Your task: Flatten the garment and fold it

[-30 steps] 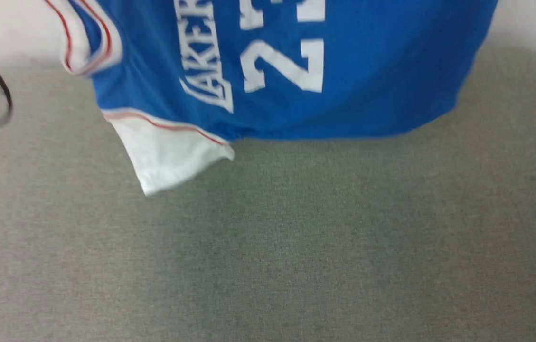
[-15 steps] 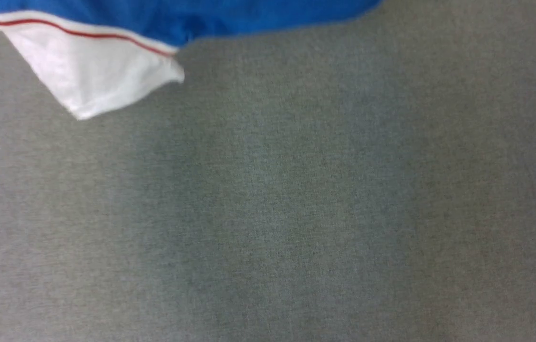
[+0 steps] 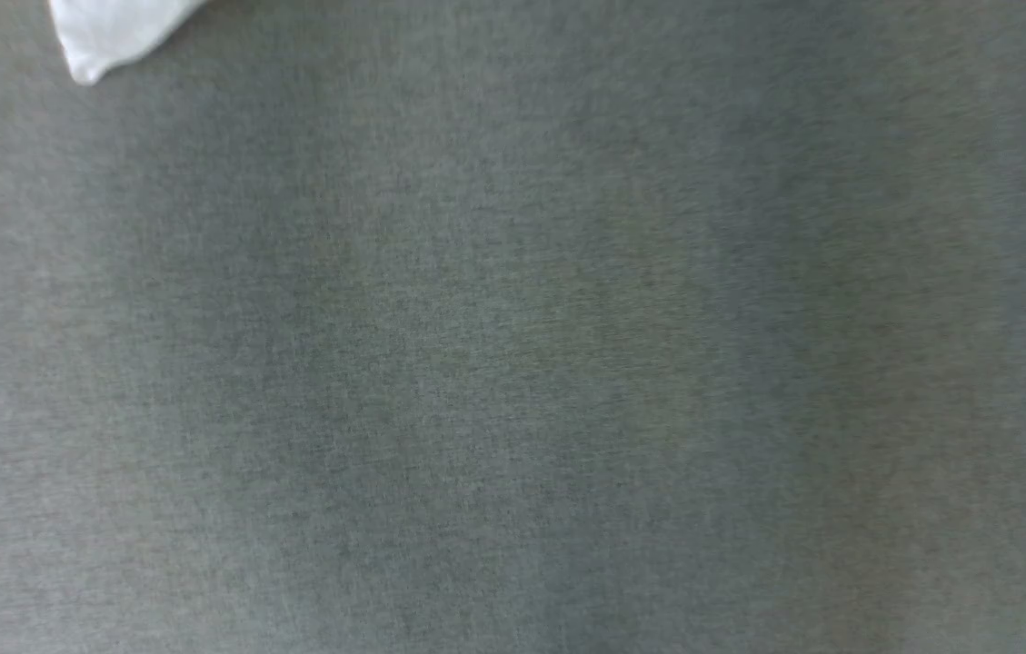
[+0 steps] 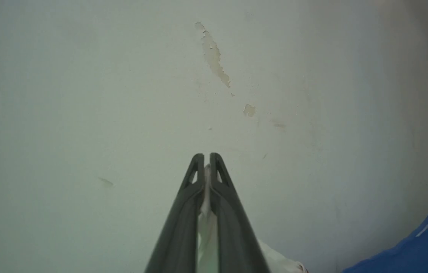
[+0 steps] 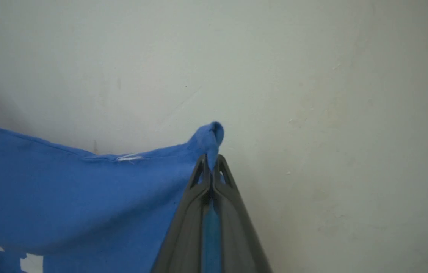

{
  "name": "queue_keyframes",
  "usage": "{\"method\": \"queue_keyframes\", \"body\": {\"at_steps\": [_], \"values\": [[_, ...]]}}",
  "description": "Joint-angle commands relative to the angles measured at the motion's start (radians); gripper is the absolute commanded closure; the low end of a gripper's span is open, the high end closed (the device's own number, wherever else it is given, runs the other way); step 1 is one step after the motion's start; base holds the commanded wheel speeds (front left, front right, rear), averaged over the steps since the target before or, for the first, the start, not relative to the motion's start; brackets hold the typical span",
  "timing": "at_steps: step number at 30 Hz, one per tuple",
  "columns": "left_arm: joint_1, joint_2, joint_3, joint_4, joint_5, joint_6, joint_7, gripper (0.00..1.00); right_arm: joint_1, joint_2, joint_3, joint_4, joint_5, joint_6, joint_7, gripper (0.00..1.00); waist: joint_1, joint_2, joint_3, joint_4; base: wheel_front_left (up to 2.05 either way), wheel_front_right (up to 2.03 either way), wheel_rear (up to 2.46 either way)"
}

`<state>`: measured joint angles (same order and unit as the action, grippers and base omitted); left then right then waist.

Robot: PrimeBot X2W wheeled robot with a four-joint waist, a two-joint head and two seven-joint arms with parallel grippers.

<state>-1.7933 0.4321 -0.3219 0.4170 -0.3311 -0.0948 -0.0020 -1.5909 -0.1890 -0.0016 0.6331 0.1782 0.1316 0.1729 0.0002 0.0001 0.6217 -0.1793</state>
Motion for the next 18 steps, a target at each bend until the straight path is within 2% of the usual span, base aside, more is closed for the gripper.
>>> {"method": "queue_keyframes", "body": {"at_steps": [1,5,10,13,18], "values": [[0.022,-0.007,-0.006,-0.019,-0.024,-0.012,-0.016,1.0,-0.006,-0.011,0.018,0.0,0.024,-0.001,-0.02,1.0,-0.0002,-0.0001,0.086,0.022,0.0,0.0,0.0],[0.088,-0.005,-0.028,-0.097,-0.067,-0.025,-0.042,1.0,0.02,-0.057,0.079,-0.048,0.088,-0.001,-0.043,1.0,-0.0002,-0.0001,0.124,0.055,0.0,0.0,0.0],[0.253,0.015,-0.035,-0.248,-0.124,-0.027,-0.049,1.0,0.137,-0.137,0.146,-0.191,0.213,-0.001,-0.044,1.0,-0.0002,-0.0001,0.119,0.097,0.0,0.0,0.0],[0.392,0.032,-0.029,-0.343,-0.163,-0.013,-0.037,1.0,0.26,-0.186,0.156,-0.305,0.281,-0.001,-0.026,1.0,-0.0002,-0.0001,0.092,0.116,0.0,0.0,0.0],[0.671,0.074,-0.013,-0.513,-0.212,0.043,-0.019,1.0,0.532,-0.225,0.108,-0.493,0.358,-0.001,0.022,1.0,-0.0002,-0.0001,0.027,0.134,0.0,0.0,0.0]]}}
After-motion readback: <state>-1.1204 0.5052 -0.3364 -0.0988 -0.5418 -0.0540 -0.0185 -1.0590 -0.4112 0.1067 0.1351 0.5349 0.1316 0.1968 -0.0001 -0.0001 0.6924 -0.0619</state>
